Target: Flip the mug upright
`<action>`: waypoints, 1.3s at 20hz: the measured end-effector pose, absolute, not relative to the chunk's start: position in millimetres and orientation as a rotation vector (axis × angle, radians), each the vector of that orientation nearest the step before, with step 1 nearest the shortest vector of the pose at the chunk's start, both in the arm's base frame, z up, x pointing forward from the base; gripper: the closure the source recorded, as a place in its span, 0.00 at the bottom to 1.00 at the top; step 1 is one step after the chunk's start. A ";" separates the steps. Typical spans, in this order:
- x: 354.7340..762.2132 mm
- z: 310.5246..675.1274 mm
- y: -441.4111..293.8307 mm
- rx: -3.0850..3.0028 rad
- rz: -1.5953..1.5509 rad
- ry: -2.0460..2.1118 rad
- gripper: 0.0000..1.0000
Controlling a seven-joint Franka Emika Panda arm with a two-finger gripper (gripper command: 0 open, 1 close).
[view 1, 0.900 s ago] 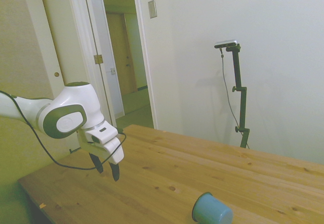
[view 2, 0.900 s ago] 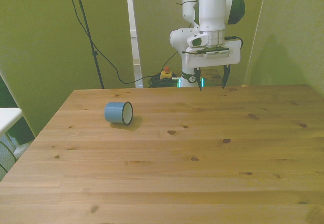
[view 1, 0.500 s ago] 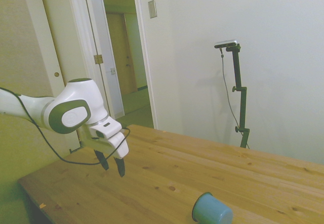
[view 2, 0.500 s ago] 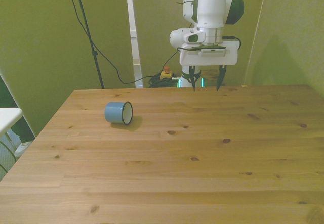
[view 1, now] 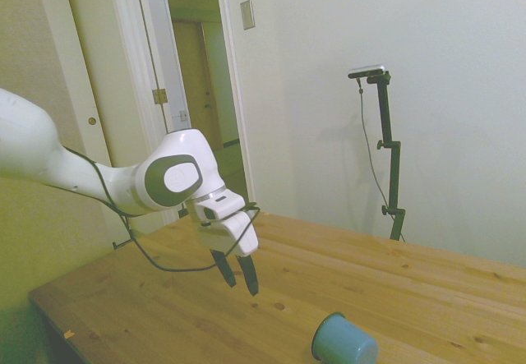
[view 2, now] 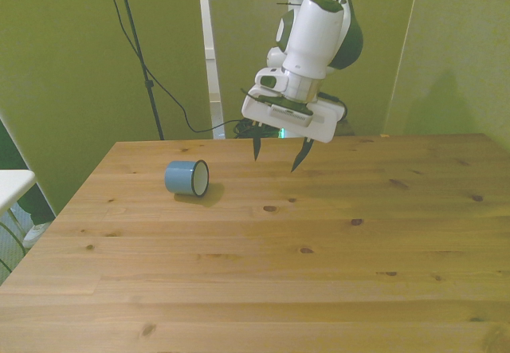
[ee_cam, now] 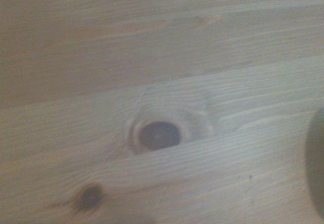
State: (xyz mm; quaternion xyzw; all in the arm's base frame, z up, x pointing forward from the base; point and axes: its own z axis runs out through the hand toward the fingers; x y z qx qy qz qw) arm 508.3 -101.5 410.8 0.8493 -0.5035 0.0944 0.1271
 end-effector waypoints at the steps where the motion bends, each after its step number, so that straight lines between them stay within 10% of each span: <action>1: 515.9 407.4 -108.6 2.438 0.277 -1.473 0.00; 26: 519.3 391.9 -190.4 2.044 0.344 -1.273 0.00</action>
